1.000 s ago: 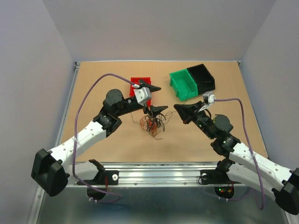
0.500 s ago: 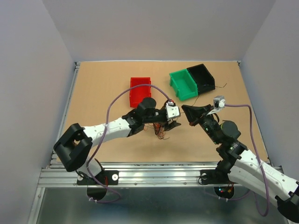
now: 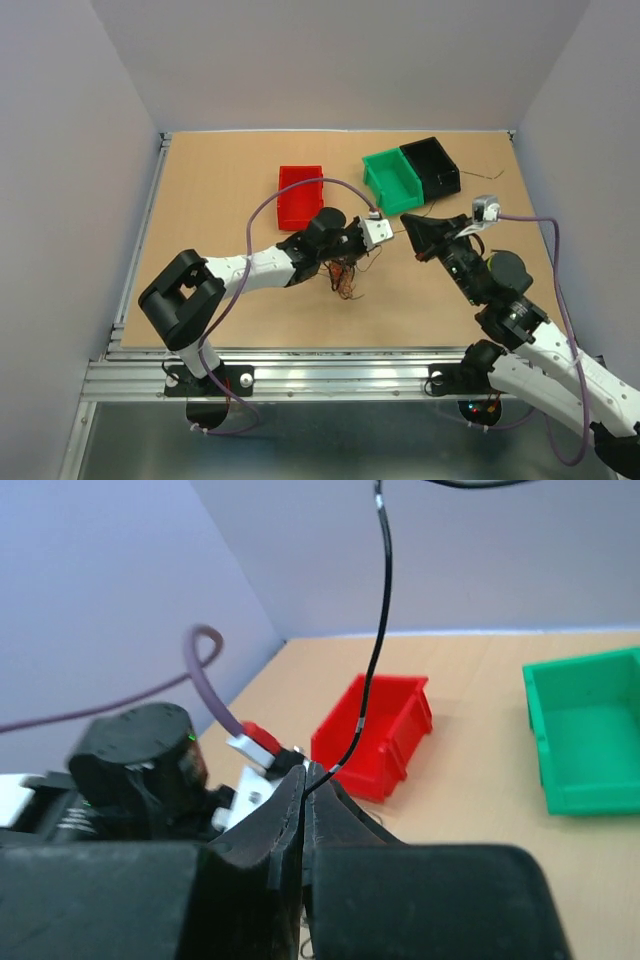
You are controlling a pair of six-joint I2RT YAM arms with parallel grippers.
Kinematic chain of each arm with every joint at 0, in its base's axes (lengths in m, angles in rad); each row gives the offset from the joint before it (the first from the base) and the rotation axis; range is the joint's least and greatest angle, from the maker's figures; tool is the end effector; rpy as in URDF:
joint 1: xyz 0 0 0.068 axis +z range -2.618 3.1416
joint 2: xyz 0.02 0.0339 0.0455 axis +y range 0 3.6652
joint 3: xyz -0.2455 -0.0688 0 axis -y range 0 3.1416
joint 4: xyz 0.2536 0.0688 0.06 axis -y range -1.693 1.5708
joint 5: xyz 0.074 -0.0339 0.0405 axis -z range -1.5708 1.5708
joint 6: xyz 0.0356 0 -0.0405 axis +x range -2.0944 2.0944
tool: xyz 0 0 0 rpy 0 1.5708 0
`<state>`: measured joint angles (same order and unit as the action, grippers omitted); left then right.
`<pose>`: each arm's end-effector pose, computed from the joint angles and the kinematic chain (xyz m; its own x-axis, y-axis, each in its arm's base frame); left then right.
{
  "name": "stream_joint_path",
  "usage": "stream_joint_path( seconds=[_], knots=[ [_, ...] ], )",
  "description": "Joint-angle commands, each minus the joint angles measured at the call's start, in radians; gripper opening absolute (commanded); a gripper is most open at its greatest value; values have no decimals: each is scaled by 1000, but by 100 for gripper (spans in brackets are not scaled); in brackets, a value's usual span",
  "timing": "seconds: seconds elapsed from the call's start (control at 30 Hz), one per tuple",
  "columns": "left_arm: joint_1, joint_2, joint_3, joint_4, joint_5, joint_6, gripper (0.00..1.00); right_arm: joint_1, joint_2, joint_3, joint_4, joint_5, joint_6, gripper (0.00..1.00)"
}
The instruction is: Untangle the cables
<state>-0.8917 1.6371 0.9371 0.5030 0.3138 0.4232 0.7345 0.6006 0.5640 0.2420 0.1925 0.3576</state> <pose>0.2268 -0.2984 0.2199 0.2700 0.2875 -0.9190 0.8987 0.2674 0.3477 0.1380 0.1154 0.3251 -0.0398 0.4270 -0.9034 -0.5390 0.7521 0.3792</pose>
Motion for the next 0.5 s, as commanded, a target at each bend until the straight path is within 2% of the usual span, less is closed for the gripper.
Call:
stream_joint_path(
  seconds=[0.0,0.47],
  knots=[
    [34,-22,35,43,-19,-27,25,5,-7,212,5,54,-48,1],
    [94,13,61,25,54,-75,25,5,220,675,-29,182,-78,1]
  ],
)
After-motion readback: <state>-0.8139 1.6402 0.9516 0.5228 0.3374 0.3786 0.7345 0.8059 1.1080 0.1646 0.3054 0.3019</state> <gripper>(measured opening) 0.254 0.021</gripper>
